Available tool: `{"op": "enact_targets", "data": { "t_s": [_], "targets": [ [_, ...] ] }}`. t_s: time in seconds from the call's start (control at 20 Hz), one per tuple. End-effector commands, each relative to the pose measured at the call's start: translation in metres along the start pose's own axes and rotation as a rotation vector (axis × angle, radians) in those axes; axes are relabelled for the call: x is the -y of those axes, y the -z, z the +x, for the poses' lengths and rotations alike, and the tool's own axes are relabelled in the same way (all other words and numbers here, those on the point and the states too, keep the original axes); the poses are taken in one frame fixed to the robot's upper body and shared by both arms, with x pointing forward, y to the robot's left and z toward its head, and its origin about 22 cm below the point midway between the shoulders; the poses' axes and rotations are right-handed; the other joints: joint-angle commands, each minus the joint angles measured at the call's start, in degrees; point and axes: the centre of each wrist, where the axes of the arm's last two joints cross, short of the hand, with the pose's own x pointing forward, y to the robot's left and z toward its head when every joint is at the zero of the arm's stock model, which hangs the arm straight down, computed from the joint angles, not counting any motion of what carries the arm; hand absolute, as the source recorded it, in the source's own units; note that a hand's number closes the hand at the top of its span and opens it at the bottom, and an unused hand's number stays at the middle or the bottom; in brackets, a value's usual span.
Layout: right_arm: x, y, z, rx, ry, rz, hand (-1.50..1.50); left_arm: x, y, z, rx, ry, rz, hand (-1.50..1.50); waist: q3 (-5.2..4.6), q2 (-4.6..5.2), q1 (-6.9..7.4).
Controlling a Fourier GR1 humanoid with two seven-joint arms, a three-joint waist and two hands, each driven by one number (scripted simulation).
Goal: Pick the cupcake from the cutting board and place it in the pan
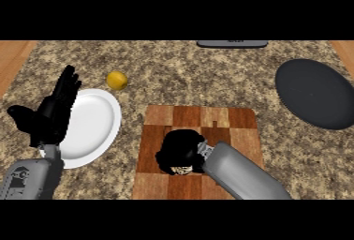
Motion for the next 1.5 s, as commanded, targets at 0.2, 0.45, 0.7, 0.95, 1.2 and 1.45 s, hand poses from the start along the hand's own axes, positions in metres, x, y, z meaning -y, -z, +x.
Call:
{"op": "enact_targets", "data": {
  "t_s": [0.2, 0.45, 0.7, 0.95, 1.2, 1.45],
  "targets": [
    [-0.028, -0.014, -0.007, -0.202, 0.197, -0.041, 1.5, -0.021, -0.003, -0.005, -0.038, 0.003, 0.039, 0.0, -0.09, -0.33, -1.97],
    [-0.092, -0.061, -0.037, -0.665, 0.546, -0.153, 1.5, -0.023, -0.015, -0.013, -0.049, 0.002, 0.096, 0.0, -0.1, -1.26, -6.51],
    [-0.062, -0.095, -0.014, -0.902, 0.506, -0.438, 1.5, -0.016, -0.014, -0.011, -0.033, 0.012, 0.071, 0.0, -0.13, -1.18, -4.91],
    [-0.017, -0.128, 0.026, -0.995, 0.405, -0.823, 1.5, -0.014, -0.013, -0.016, -0.044, -0.001, 0.052, 0.0, -0.12, -0.83, -3.76],
    [-0.004, -0.178, 0.059, -1.072, 0.435, -1.009, 1.5, 0.007, -0.008, -0.001, -0.02, -0.015, 0.045, 0.0, -0.05, -0.31, -1.68],
    [-0.011, -0.211, 0.055, -1.144, 0.471, -1.16, 1.5, -0.004, 0.004, 0.008, 0.001, -0.003, 0.006, 0.0, -0.04, 0.08, -0.68]
  ]
}}
